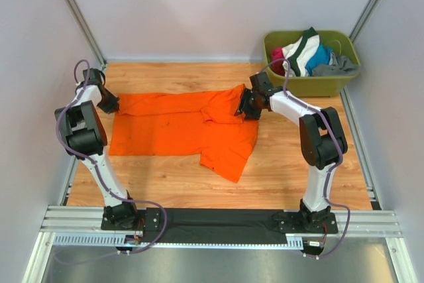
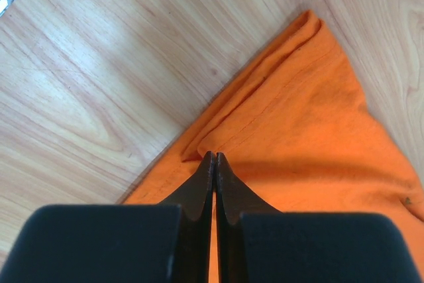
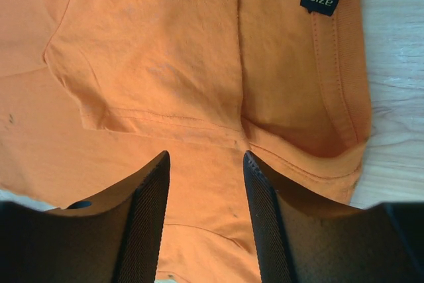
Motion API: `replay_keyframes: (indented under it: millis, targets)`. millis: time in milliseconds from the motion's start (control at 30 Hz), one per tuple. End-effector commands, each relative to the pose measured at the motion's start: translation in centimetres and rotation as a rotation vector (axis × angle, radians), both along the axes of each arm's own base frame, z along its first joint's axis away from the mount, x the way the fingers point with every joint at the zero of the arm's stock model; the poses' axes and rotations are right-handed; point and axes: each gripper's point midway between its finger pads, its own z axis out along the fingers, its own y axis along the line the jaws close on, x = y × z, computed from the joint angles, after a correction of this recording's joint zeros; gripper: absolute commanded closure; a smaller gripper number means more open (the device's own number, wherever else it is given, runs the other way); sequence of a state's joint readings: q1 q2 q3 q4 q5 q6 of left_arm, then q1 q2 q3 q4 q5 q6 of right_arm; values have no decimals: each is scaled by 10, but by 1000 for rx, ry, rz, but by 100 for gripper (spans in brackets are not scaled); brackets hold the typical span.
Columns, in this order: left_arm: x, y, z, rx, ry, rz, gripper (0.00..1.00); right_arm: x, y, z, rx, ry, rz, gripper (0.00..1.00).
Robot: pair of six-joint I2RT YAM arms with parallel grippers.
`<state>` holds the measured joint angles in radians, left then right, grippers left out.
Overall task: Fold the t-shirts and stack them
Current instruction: Fold the tshirt
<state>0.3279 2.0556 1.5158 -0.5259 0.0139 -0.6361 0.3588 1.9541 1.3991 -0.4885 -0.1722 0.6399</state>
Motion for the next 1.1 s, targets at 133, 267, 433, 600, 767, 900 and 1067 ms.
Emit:
replay_keyframes:
  millis: [133,267,433,600,767,900,1067]
  targets:
    - [8,10,32,79,-103,-37,100,1,-4,10,-24,-29,-28,52]
    - [8,10,35,89,-115,-45,100,0,-1,2,-30,-12,-16,53]
    - [7,10,34,89,-107,-49,100,-1,1,-5,-35,0,-9,58]
    - [7,10,36,90,-109,-50,100,-3,1,-9,-46,8,-5,59]
    - [5,10,35,92,-103,-56,100,-6,1,-19,-57,31,2,59]
    - [6,10,37,95,-107,-58,100,-7,0,-24,-71,38,6,59]
    - [7,10,39,97,-111,-59,100,-7,-1,-27,-79,41,7,66]
